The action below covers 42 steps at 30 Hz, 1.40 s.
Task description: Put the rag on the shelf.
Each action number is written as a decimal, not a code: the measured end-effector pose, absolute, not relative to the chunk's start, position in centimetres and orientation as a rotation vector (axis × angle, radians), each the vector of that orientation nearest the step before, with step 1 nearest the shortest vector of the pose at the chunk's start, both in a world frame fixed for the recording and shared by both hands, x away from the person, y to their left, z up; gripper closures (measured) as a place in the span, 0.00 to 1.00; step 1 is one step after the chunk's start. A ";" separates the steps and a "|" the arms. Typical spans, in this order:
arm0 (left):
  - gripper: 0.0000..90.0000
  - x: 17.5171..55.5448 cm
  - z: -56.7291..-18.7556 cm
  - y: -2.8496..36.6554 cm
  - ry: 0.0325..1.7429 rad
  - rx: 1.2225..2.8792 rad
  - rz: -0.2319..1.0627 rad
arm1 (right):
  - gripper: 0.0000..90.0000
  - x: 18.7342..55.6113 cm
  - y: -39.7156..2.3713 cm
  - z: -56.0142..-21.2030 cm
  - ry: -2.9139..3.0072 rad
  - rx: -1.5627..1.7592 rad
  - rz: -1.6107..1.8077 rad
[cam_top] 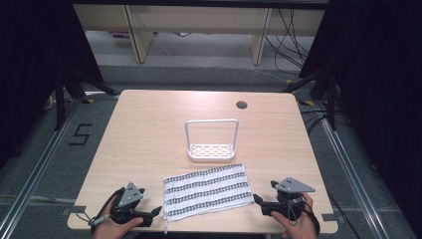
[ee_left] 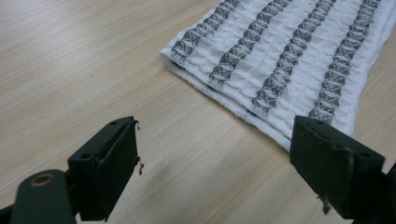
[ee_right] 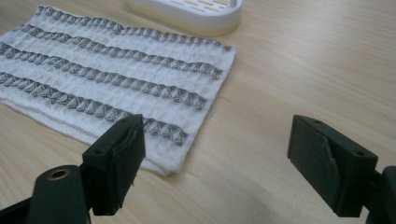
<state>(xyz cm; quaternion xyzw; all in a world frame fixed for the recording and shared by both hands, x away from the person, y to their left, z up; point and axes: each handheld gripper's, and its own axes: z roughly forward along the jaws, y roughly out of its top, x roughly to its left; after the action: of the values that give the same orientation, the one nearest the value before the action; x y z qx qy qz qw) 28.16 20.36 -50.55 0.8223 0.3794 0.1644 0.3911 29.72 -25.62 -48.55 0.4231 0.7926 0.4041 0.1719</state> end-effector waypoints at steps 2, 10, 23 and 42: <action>0.16 28.1 -50.5 20.3 0.971 2.094 0.413 | 0.23 29.7 -25.7 -48.4 2.231 1.190 1.132; 0.17 27.8 -50.4 19.8 0.970 2.101 0.407 | 0.26 29.9 -25.3 -48.2 2.260 1.161 1.162; 0.17 26.1 -50.1 18.1 0.965 2.107 0.401 | 0.32 30.6 -22.1 -47.0 2.332 1.045 1.184; 0.21 24.8 -50.1 16.0 0.895 2.179 0.417 | 0.36 32.3 -16.1 -46.8 2.462 0.868 1.224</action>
<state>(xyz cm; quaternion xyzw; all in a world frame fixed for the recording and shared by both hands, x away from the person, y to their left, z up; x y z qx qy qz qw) 24.75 15.98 -50.11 0.8476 0.3481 0.1623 0.3661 32.25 -16.13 -46.83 0.2986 0.8467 0.4211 0.1287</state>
